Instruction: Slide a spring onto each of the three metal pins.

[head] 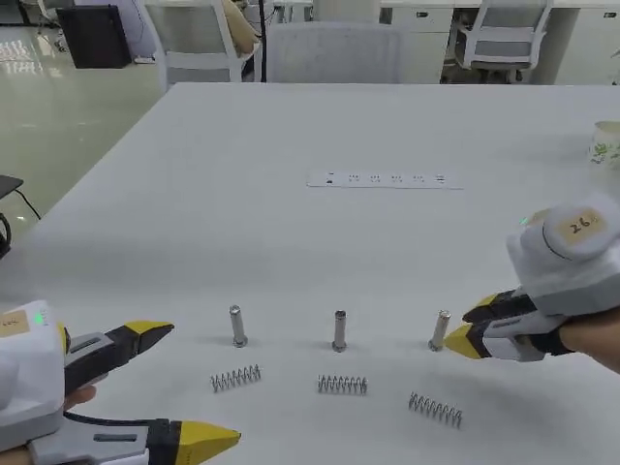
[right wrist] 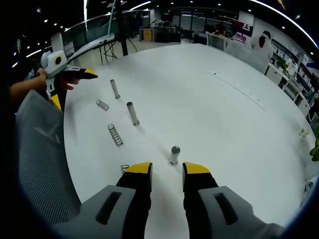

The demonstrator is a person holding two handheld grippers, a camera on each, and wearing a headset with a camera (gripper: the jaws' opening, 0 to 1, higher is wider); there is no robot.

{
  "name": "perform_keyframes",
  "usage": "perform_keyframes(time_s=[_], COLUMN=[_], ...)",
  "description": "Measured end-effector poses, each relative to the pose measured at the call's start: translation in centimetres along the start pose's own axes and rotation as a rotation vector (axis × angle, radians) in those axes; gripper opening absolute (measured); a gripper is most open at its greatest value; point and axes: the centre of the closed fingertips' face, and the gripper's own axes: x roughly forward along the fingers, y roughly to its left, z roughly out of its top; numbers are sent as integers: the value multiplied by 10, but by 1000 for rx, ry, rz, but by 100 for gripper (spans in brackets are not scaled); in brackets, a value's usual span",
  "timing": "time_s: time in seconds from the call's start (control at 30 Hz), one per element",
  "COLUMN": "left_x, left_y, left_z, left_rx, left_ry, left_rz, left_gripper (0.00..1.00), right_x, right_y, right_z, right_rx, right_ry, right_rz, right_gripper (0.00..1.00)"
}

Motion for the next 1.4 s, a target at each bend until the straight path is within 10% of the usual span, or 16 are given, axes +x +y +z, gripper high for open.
perform_keyframes(time_s=[0.77, 1.4], left_x=[0, -1], left_y=[-2, -2], left_z=[3, 1], left_rx=[2, -6], left_ry=[1, -4], left_rz=[-3, 0], left_gripper=[90, 89], right_x=[4, 15], right_y=[48, 61], right_z=[-39, -52], right_rx=[-81, -162], right_ry=[101, 166], right_rz=[154, 186], right_gripper=[23, 18])
